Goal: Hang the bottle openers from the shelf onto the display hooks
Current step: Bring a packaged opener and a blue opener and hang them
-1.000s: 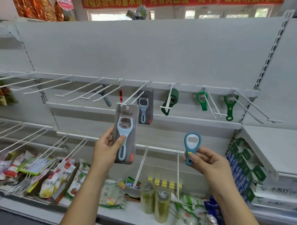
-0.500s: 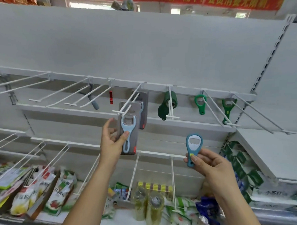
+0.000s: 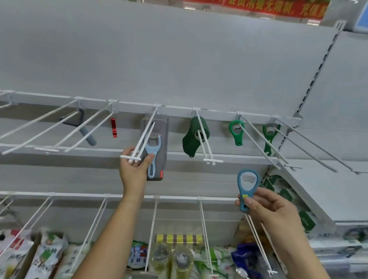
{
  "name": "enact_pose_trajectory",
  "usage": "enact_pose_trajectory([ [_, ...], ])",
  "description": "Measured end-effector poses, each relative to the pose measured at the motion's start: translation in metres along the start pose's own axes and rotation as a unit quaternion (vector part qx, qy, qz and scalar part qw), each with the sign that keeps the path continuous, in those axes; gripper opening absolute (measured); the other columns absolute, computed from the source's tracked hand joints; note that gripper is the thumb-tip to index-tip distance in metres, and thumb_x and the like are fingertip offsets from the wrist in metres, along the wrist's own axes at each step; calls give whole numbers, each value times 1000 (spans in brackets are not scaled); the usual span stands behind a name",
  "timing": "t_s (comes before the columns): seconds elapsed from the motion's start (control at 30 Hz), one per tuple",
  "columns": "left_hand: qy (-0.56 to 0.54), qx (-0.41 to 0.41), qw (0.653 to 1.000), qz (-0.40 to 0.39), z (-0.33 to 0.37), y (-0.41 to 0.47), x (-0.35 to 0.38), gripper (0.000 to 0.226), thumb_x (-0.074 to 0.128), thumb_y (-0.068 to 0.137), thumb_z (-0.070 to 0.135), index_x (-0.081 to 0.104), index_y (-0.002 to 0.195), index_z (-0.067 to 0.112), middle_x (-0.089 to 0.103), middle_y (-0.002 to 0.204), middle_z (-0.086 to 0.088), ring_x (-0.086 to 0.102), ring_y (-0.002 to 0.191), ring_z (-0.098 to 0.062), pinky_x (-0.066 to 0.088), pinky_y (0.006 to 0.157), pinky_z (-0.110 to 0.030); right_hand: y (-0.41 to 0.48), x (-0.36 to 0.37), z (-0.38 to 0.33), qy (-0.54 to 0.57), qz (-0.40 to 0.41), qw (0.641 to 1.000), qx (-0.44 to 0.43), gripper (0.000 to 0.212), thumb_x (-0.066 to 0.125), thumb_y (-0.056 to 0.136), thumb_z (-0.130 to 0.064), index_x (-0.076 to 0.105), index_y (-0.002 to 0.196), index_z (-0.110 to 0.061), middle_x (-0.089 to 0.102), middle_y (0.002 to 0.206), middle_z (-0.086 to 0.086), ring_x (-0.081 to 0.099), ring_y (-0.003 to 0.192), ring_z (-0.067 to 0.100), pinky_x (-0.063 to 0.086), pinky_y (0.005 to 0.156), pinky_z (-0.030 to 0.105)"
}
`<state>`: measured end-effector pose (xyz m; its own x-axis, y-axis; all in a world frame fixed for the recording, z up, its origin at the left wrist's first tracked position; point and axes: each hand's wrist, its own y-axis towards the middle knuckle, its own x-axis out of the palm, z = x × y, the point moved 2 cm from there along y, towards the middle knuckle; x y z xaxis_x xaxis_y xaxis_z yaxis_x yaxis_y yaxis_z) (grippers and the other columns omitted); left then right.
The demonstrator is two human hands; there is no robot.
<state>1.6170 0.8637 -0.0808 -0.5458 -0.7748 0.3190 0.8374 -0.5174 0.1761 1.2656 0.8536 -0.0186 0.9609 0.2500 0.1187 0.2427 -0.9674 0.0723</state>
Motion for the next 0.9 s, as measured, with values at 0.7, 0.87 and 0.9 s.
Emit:
enact_pose_trajectory([
  [0.7,88,-9,991,98,9,-76,-2,19,67,94,11,68,112,16,69,106,-5,66,105,-27,54,95,-37,16,-48,-13,40,-77,996,4,24,68,86,4,71,107,-5,78,93,15,76,88,29,60,70,24],
  [0.87,101,-33,994,6,18,-146,8,14,63,95,6,71,103,14,71,93,-14,67,84,-26,54,83,-37,18,-60,-13,58,-106,993,3,24,68,85,6,71,106,-4,77,93,18,76,88,32,62,72,29],
  [0.9,107,-33,994,-3,19,-156,12,14,63,95,4,71,102,12,71,91,-14,67,81,-25,54,81,-36,18,-62,-14,59,-111,992,3,24,68,84,7,71,106,-3,77,92,18,76,87,31,61,72,28],
])
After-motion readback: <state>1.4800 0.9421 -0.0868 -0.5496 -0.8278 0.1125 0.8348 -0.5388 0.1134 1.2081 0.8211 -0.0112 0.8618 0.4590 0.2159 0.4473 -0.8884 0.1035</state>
